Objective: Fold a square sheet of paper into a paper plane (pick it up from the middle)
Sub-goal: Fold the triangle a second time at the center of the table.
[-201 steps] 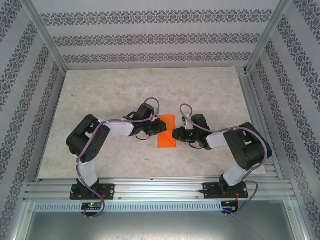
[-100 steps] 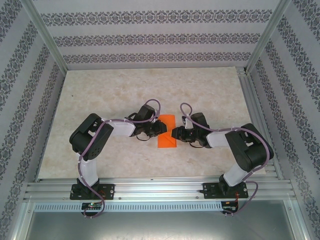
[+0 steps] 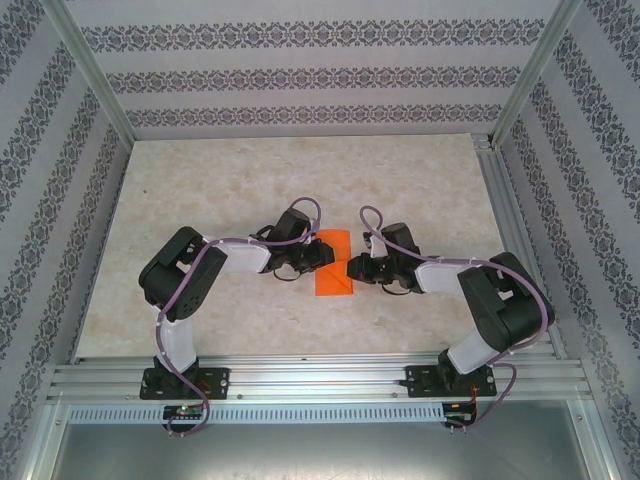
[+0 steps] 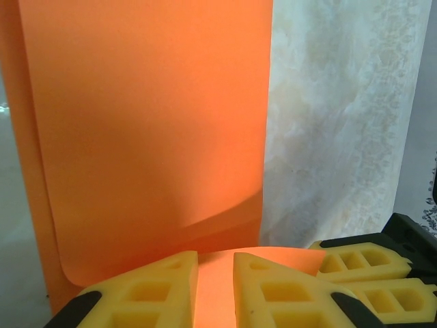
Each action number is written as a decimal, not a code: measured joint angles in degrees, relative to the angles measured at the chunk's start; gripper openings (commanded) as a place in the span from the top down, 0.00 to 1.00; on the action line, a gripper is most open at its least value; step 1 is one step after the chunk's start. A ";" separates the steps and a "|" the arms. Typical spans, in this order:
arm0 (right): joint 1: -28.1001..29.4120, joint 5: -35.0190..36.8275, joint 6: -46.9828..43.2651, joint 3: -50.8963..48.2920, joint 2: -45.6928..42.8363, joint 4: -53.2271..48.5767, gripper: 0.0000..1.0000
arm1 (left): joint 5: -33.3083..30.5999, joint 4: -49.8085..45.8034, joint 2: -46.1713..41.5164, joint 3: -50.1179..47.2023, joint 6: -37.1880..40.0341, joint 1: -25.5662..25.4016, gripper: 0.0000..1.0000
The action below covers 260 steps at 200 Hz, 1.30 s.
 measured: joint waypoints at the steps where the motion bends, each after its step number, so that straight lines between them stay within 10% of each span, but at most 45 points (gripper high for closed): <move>1: 0.00 0.00 -0.04 0.09 0.07 -0.02 0.92 | 0.00 0.02 0.00 0.00 0.00 0.00 0.76; 260: -0.74 -1.27 -2.62 4.70 6.93 -1.03 0.90 | 0.00 0.83 -2.84 -0.92 0.48 0.00 0.71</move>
